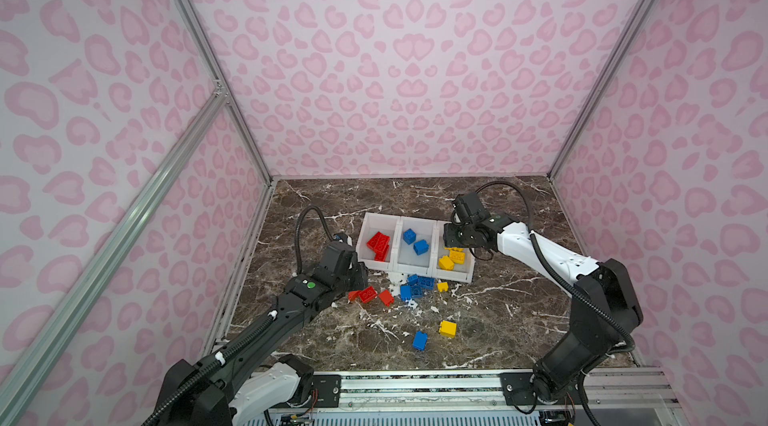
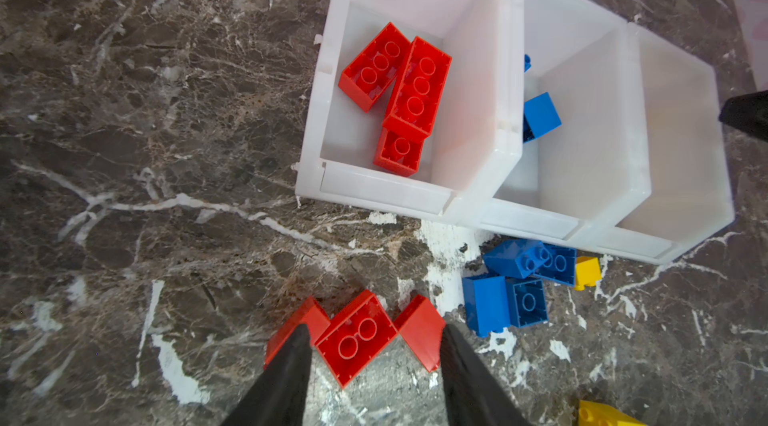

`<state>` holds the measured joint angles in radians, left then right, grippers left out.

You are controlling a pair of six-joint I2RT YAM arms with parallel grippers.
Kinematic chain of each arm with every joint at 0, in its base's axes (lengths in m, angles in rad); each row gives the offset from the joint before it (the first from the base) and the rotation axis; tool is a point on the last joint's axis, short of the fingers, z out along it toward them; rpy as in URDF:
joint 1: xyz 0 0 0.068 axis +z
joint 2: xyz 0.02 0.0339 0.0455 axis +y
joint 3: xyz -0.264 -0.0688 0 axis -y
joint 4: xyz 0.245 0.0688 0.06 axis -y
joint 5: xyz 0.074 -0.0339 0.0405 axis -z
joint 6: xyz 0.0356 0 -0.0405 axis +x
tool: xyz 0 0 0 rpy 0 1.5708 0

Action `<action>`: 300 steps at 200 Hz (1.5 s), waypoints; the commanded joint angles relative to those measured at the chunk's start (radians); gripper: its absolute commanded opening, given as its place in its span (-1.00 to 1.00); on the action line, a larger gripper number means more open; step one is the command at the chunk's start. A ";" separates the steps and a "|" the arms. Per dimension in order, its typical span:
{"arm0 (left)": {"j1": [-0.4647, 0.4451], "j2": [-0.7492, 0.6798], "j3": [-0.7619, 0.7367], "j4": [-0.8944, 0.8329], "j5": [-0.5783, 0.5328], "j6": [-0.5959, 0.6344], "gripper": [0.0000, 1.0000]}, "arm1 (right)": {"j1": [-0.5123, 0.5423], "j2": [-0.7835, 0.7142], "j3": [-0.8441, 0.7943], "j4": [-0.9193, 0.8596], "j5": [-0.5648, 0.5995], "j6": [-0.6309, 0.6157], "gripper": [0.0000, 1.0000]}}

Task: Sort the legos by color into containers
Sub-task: 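Lower the left gripper onto a red brick in front of the bin and grasp it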

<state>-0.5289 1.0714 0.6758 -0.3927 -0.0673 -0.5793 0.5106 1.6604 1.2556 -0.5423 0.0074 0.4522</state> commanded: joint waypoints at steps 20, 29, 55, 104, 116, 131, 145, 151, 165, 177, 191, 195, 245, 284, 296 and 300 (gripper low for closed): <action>-0.005 0.031 -0.023 -0.038 -0.041 -0.027 0.05 | -0.001 -0.006 -0.024 0.019 -0.004 0.006 0.24; -0.005 0.043 -0.026 -0.043 -0.048 -0.024 0.05 | 0.000 -0.008 -0.028 0.022 -0.006 0.008 0.24; -0.010 0.084 -0.029 -0.046 -0.060 -0.011 0.05 | -0.001 -0.013 -0.040 0.028 -0.007 0.011 0.24; -0.019 0.147 -0.034 -0.040 -0.074 0.012 0.05 | -0.001 -0.023 -0.062 0.037 -0.007 0.019 0.24; -0.020 0.162 -0.033 -0.038 -0.074 0.022 0.05 | 0.000 -0.025 -0.068 0.039 -0.007 0.020 0.24; -0.022 0.183 -0.029 -0.040 -0.078 0.033 0.05 | 0.000 -0.027 -0.073 0.042 -0.007 0.023 0.24; -0.022 0.202 -0.028 -0.038 -0.085 0.039 0.05 | -0.001 -0.030 -0.078 0.045 -0.008 0.025 0.24; -0.022 0.209 -0.028 -0.037 -0.084 0.041 0.04 | -0.001 -0.030 -0.080 0.045 -0.008 0.025 0.24; -0.022 0.225 -0.024 -0.026 -0.088 0.044 0.03 | 0.000 -0.034 -0.084 0.047 -0.008 0.026 0.24; -0.022 0.238 -0.022 -0.021 -0.088 0.046 0.02 | 0.000 -0.037 -0.087 0.047 -0.007 0.026 0.24; -0.022 0.253 -0.018 -0.014 -0.093 0.051 0.00 | 0.000 -0.039 -0.090 0.045 -0.006 0.025 0.24; -0.022 0.257 -0.018 -0.014 -0.094 0.051 0.00 | 0.000 -0.040 -0.091 0.045 -0.006 0.024 0.24; -0.022 0.274 -0.023 0.005 -0.092 0.056 -0.20 | -0.001 -0.047 -0.103 0.048 -0.004 0.028 0.24; -0.022 0.276 -0.024 0.017 -0.093 0.066 -0.38 | -0.001 -0.046 -0.106 0.050 -0.006 0.029 0.24; -0.022 0.281 -0.024 0.023 -0.091 0.065 -0.42 | 0.000 -0.046 -0.107 0.050 -0.006 0.031 0.24; -0.022 0.284 -0.024 0.024 -0.089 0.067 -0.43 | -0.001 -0.046 -0.108 0.050 -0.006 0.031 0.24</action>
<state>-0.5510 1.3460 0.6476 -0.3897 -0.1497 -0.5224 0.5102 1.6146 1.1557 -0.4988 -0.0006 0.4782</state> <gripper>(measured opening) 0.296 0.618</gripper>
